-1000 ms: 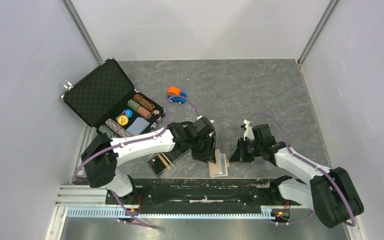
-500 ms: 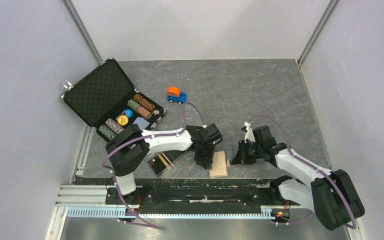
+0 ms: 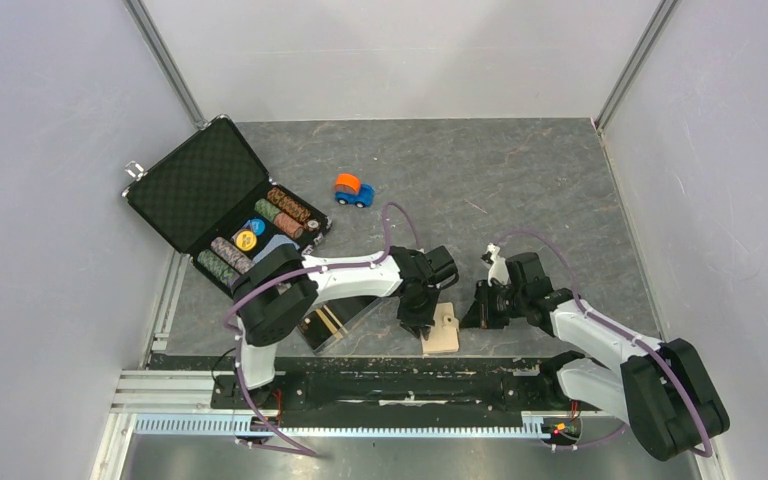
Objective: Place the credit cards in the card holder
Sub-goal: Close the card holder at the corner of the board.
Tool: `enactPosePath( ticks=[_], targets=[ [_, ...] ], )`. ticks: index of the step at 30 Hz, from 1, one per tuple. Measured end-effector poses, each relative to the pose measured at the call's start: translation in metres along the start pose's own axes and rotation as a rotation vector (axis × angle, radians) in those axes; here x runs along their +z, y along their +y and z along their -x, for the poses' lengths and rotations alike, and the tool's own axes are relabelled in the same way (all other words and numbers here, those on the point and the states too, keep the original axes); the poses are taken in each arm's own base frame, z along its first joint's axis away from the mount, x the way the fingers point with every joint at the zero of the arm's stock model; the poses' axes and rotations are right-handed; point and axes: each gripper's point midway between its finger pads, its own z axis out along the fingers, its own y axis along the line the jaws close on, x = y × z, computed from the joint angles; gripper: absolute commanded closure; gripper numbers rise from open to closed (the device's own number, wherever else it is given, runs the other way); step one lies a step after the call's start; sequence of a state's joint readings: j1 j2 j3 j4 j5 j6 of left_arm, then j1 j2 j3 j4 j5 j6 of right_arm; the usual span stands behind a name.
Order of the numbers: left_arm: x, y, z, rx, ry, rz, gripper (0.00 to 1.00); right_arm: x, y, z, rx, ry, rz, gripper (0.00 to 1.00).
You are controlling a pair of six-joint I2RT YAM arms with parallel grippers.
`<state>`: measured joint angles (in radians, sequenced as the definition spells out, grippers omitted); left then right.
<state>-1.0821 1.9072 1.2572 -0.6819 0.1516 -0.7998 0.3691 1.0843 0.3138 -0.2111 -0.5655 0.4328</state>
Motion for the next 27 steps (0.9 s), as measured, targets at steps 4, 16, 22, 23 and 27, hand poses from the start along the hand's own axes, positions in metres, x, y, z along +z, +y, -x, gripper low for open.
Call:
enactPosePath(
  ticks=[4,16,22,23,27],
  targets=[
    [0.0,0.0,0.0,0.006,0.004,0.023,0.71,0.0,0.004,0.004,-0.012,-0.012,0.02,0.88],
    [-0.001,0.0,0.001,0.054,0.017,0.073,0.68,0.0,0.021,0.01,-0.06,-0.044,0.121,0.87],
    [-0.003,0.003,0.002,0.099,0.027,0.102,0.54,0.003,0.018,0.001,-0.052,-0.034,0.136,0.87],
    [-0.003,0.003,0.002,0.105,0.026,0.107,0.51,0.004,0.017,0.0,-0.047,-0.031,0.137,0.87],
    [-0.004,0.004,0.004,0.117,0.018,0.107,0.46,0.007,0.015,-0.003,-0.035,-0.033,0.144,0.87]
  ],
)
